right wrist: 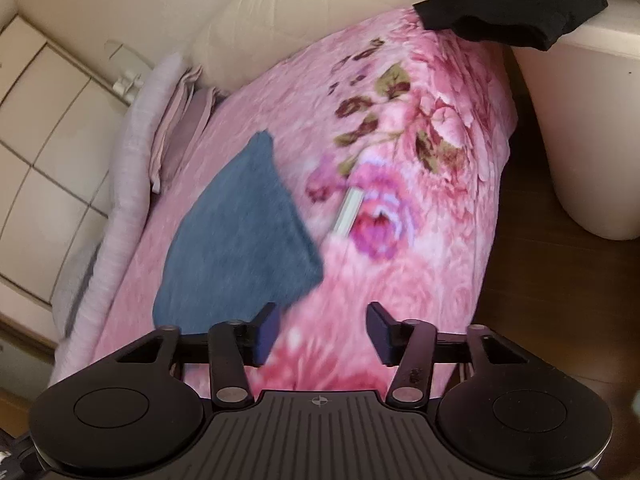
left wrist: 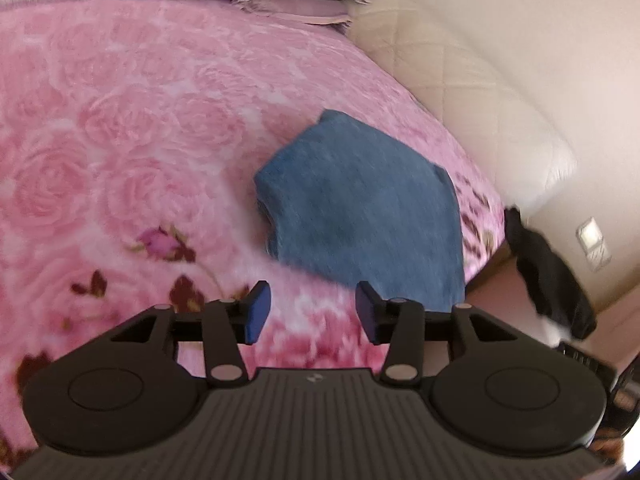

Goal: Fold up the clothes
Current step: 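Grasp the folded jeans with the left gripper while the right gripper grasps its other side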

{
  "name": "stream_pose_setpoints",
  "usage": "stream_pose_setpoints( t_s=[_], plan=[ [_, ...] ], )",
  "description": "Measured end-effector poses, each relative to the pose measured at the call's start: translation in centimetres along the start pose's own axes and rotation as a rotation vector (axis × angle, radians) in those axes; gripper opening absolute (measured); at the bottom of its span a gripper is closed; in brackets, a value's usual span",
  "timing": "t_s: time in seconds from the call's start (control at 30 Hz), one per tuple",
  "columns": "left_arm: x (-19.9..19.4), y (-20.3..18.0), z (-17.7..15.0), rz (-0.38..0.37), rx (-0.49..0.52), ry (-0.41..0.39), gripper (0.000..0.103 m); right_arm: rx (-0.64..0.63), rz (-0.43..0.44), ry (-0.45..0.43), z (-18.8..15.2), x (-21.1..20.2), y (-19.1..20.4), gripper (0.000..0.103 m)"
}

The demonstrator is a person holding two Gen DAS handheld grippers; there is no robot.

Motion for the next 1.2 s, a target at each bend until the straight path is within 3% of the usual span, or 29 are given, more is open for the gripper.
stream_pose_setpoints(
  t_s=[0.17, 0.4, 0.57, 0.8, 0.93, 1.13, 1.2],
  plan=[
    [3.6, 2.3, 2.5, -0.055, -0.089, 0.026, 0.043, 0.057, 0.080, 0.048, 1.7, 2.8, -0.3, 0.069],
    [6.7, 3.0, 6.7, -0.122, -0.073, 0.004, 0.044, 0.070, 0.195, 0.065, 4.8, 7.0, 1.7, 0.069],
    [8.7, 3.0, 8.8, -0.149, -0.060, -0.002, 0.045, 0.002, 0.196, 0.097, 6.3, 10.7, 3.0, 0.069],
    [10.8, 3.9, 9.7, -0.205, -0.117, -0.003, 0.046, -0.046, 0.167, 0.169, 6.0, 14.9, 3.0, 0.069],
    [11.9, 4.2, 10.0, -0.241, -0.151, 0.003, 0.046, -0.055, 0.184, 0.175, 6.2, 15.8, 2.8, 0.069],
    [14.6, 4.2, 10.4, -0.247, -0.117, 0.035, 0.047, -0.019, 0.218, 0.192, 6.6, 16.4, 2.7, 0.069],
    [15.4, 4.2, 10.5, -0.297, -0.158, 0.040, 0.047, -0.007, 0.228, 0.198, 6.7, 16.5, 2.6, 0.069]
  ],
)
Point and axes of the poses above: each gripper's, at about its wrist camera, not at the fingertips, and x roughly the way its jaws point, y to its left, z to its top, the point moved 9 cm from there along x, roughly the way its jaws point, and after that the axes turned 5 degrees about x, right-handed, at the moved point
